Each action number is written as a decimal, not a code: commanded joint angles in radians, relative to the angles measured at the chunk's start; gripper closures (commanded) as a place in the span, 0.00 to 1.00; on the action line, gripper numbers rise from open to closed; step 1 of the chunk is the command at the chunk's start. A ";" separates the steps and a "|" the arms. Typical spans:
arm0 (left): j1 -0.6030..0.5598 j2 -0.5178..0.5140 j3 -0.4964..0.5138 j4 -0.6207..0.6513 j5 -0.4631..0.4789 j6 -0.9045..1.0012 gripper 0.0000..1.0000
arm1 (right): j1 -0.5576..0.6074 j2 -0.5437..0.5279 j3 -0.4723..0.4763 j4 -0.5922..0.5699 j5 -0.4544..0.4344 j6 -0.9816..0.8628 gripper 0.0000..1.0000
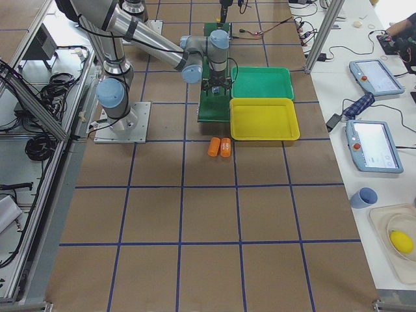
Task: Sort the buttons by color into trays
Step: 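Carry the yellow-capped button over the belt while the right gripper lowers onto another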
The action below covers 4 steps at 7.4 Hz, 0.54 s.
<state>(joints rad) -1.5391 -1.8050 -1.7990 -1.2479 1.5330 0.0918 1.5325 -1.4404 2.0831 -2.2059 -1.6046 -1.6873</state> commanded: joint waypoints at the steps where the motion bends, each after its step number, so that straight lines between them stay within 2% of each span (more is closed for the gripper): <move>1: 0.002 0.006 -0.060 0.103 0.004 0.000 1.00 | 0.000 0.000 0.000 0.000 0.000 0.000 0.00; 2: 0.002 0.007 -0.062 0.101 0.006 -0.007 0.33 | 0.000 0.000 0.000 0.000 0.002 0.000 0.00; 3: -0.007 0.010 -0.057 0.055 0.006 -0.042 0.00 | 0.000 0.000 0.000 0.000 0.002 -0.002 0.00; 4: -0.016 0.024 -0.060 0.024 -0.001 -0.097 0.00 | 0.000 0.000 0.000 0.000 0.002 0.000 0.00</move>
<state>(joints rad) -1.5451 -1.7933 -1.8568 -1.1862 1.5370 0.0497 1.5324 -1.4404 2.0831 -2.2059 -1.6032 -1.6880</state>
